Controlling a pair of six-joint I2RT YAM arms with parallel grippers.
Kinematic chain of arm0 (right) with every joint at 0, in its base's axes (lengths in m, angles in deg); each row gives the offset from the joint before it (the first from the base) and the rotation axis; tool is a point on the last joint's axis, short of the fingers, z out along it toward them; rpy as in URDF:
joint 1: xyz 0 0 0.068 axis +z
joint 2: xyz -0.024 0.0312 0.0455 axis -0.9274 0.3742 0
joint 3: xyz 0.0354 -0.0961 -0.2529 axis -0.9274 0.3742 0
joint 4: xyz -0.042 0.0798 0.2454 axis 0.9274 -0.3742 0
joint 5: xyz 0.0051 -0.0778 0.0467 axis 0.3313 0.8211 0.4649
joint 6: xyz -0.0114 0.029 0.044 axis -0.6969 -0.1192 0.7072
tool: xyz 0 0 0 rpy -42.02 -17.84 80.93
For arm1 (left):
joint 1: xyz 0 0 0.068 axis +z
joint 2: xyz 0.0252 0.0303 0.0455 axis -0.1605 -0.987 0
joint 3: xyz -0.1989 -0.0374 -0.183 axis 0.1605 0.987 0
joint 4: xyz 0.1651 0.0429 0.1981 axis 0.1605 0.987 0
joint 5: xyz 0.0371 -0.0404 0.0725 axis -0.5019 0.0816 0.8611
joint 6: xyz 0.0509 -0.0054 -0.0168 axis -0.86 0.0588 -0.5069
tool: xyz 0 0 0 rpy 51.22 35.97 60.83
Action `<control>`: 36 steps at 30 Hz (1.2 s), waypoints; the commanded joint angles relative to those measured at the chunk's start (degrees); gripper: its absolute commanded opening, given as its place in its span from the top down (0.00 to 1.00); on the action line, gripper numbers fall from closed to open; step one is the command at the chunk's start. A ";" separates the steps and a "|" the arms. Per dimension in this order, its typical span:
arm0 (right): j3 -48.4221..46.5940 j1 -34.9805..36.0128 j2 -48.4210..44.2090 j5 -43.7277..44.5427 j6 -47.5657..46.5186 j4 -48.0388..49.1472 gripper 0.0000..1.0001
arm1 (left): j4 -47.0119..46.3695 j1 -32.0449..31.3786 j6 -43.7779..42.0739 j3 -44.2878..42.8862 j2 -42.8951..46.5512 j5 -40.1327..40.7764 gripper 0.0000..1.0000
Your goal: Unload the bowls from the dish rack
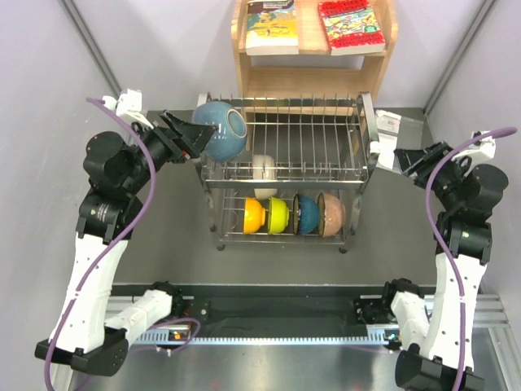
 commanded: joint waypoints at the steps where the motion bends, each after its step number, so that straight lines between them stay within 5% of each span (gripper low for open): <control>1: 0.31 0.42 -0.67 -0.67 0.15 2.52 0.37 | -3.83 -0.11 1.55 0.38 -0.02 -2.11 0.13; 36: 2.42 0.42 -0.41 -1.11 0.85 4.37 0.37 | -13.58 -0.11 -0.11 9.08 -2.21 -10.20 0.20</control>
